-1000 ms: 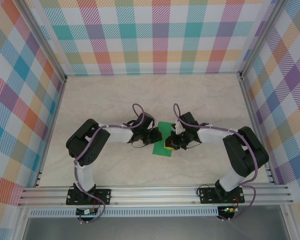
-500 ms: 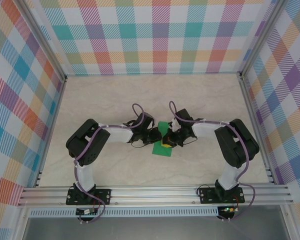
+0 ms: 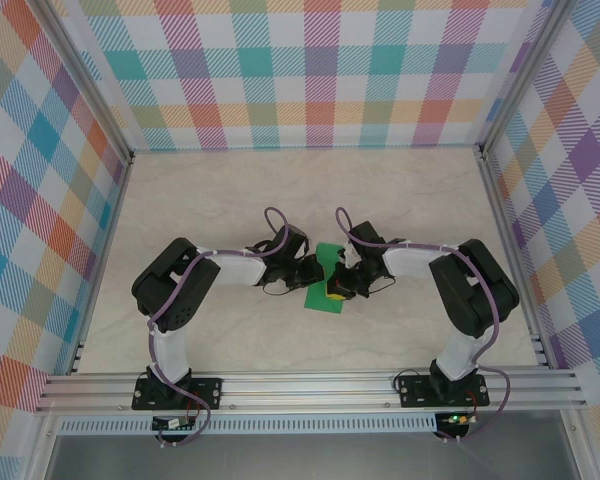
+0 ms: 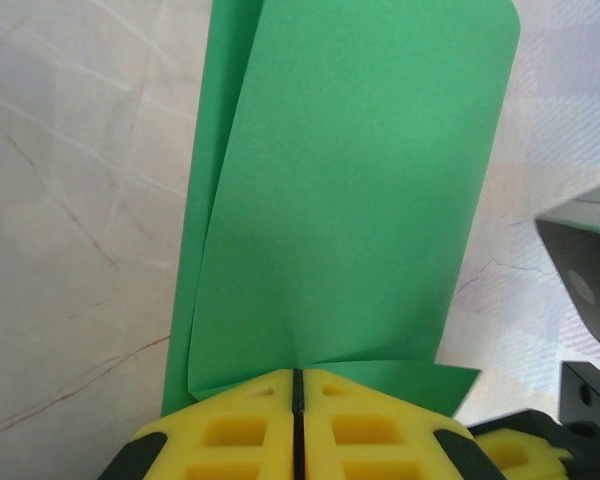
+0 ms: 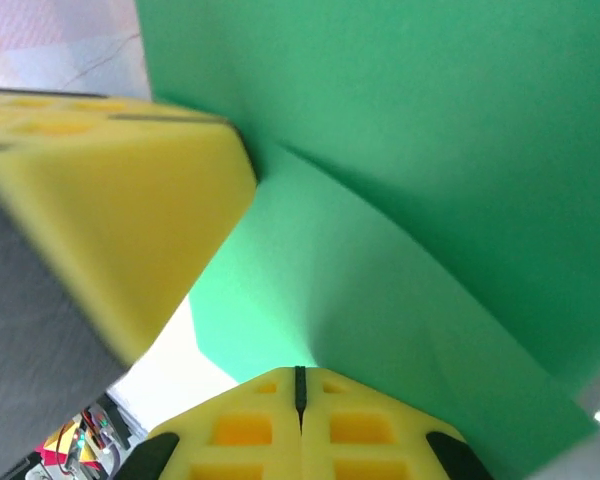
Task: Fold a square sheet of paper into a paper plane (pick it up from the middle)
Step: Fold the triangle a second time at the center of the table.
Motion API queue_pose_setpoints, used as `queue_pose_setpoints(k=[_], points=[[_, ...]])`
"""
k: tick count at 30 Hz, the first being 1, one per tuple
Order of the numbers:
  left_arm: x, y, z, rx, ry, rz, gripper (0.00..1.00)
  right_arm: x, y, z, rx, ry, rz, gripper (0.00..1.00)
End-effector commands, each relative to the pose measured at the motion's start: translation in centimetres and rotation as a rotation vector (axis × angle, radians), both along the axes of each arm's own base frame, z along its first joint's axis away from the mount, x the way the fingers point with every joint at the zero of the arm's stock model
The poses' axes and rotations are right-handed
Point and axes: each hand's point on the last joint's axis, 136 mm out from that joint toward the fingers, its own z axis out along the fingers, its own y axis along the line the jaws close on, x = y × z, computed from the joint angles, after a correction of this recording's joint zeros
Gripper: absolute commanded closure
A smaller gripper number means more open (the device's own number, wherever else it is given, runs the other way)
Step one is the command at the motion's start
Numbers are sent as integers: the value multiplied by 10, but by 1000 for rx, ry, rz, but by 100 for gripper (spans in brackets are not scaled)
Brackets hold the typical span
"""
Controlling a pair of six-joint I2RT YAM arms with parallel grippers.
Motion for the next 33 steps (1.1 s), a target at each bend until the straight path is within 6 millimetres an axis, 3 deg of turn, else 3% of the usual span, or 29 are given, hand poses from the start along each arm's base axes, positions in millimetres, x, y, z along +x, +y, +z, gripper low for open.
queue_pose_setpoints(k=[1, 3, 10, 12, 19, 22, 28, 33], points=[[-11, 17, -26, 93, 58, 25, 91, -14, 4, 16, 64, 7, 34, 97], [-11, 18, -26, 91, 57, 26, 91, -21, 7, 11, 88, 36, 50, 97], [-10, 18, -25, 90, 56, 27, 91, -39, -18, -35, -76, 125, 32, 99], [-11, 17, -25, 91, 56, 26, 91, -41, -20, -34, -77, 123, 32, 99], [-12, 19, -27, 97, 61, 25, 91, -36, -9, 3, 14, 59, 51, 98], [-12, 18, -27, 96, 61, 24, 91, -42, -13, -2, 9, 64, 48, 98], [-12, 18, -26, 96, 60, 23, 91, -60, -28, -33, -53, 125, 36, 99], [-12, 19, -25, 97, 59, 24, 91, -59, -26, -21, -16, 87, 40, 98]])
